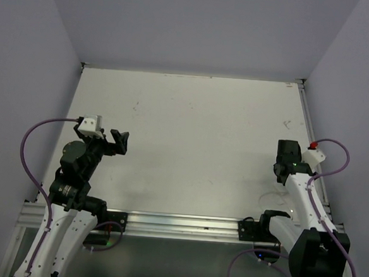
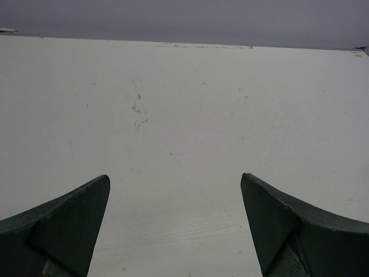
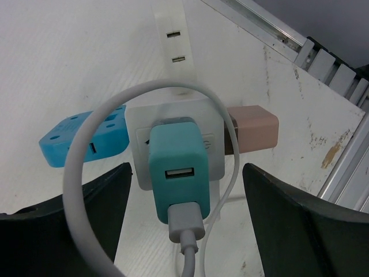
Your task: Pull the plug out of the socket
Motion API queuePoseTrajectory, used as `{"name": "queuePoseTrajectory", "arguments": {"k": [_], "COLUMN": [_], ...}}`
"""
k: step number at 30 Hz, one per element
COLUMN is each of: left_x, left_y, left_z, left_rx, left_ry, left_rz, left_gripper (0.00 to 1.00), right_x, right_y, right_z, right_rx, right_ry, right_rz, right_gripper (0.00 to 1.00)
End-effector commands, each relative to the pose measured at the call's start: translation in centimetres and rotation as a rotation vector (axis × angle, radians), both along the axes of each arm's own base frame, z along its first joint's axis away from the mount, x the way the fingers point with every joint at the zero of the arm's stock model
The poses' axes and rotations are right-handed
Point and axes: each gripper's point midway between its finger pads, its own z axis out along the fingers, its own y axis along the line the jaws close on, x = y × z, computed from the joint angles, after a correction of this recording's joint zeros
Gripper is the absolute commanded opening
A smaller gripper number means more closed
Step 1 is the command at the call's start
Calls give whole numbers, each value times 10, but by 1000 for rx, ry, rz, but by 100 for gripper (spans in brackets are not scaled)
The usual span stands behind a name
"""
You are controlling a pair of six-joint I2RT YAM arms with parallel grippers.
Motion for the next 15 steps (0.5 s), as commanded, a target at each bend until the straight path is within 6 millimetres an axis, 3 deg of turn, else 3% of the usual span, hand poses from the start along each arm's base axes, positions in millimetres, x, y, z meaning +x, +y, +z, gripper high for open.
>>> {"name": "queuePoseTrajectory", "arguments": {"k": [1,8,13,15], "left_x": [3,3,3,3], "left_y": [2,2,1,1], "left_z": [13,13,13,13], "left_rx": [7,7,5,7], "left_ry": [-57,-57,-58,-57], "left_rz": [9,9,7,6], "left_gripper": [100,100,99,100], "right_x": [3,7,27,38], "right_y": [-4,-2,10,26], "right_z": [-4,-5,-4,-6], "right_rx": [7,16,59,115], "right_ry": [-20,-16,-62,-58], "right_rz": [-32,-5,113,239], "right_gripper": [81,66,42,30]}}
